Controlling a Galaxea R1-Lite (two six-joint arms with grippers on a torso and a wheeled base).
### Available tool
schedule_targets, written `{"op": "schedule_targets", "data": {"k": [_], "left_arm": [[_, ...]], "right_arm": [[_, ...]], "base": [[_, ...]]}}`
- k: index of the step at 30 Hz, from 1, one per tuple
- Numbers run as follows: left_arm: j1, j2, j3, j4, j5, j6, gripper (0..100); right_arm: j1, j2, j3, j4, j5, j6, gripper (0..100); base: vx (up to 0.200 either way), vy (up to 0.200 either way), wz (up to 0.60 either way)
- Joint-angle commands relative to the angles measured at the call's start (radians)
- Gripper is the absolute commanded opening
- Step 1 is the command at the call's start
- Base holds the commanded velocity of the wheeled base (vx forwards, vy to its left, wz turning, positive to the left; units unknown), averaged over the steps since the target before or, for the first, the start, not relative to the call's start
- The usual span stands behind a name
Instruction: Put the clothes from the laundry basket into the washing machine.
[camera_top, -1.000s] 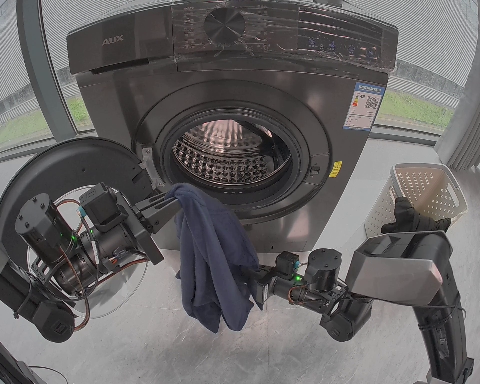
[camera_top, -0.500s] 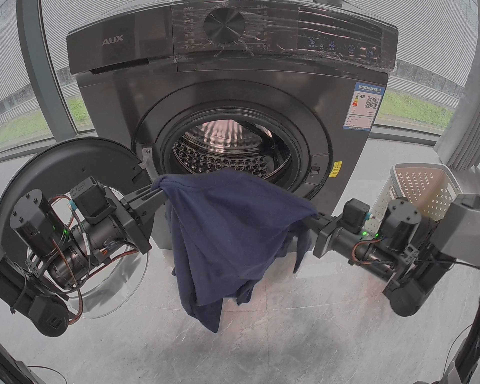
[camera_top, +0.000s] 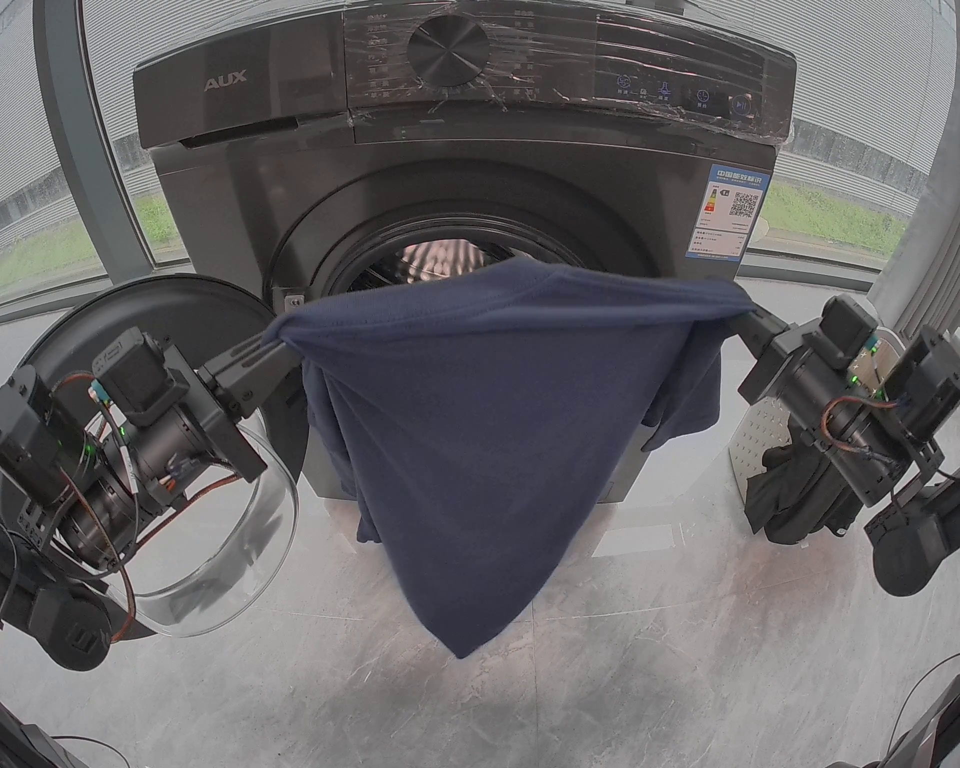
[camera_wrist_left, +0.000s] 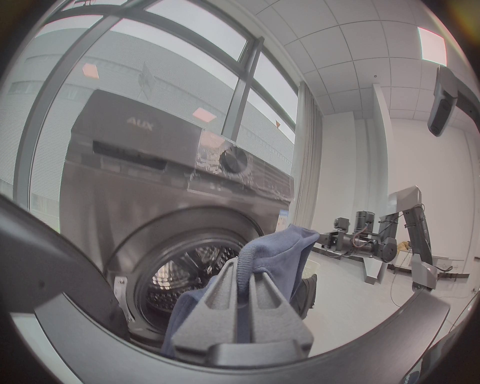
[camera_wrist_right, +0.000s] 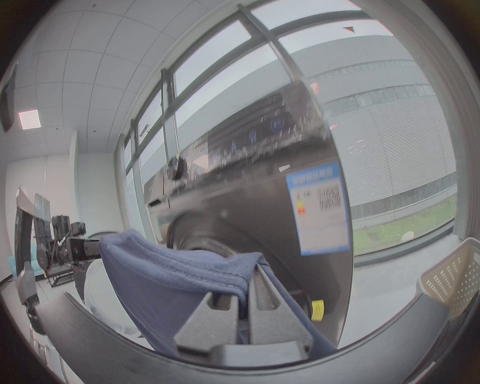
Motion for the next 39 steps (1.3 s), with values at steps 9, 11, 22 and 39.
{"op": "schedule_targets", "data": {"k": [9,11,22,39], "left_arm": [[0.022,-0.053,-0.085,0.011,0.039,0.003,0],[0.022,-0.051,-0.09,0.009,0.054,0.003,0],[0.022,-0.051,-0.114,0.009,0.071,0.01,0],[0.019,-0.031,-0.113,0.009,0.071,0.009,0]], "right_arm": [[0.008,-0.144,-0.008,0.035,-0.023,0.006,0],[0.008,-0.147,-0.01,0.035,-0.023,0.004,0],[0.01,-0.203,-0.029,0.072,-0.023,0.0,0],[0.005,-0.2,0.003,0.074,-0.023,0.0,0]], "base": [[0.0,0.0,0.0],[0.0,0.0,0.0],[0.0,0.0,0.0],[0.0,0.0,0.0]]}}
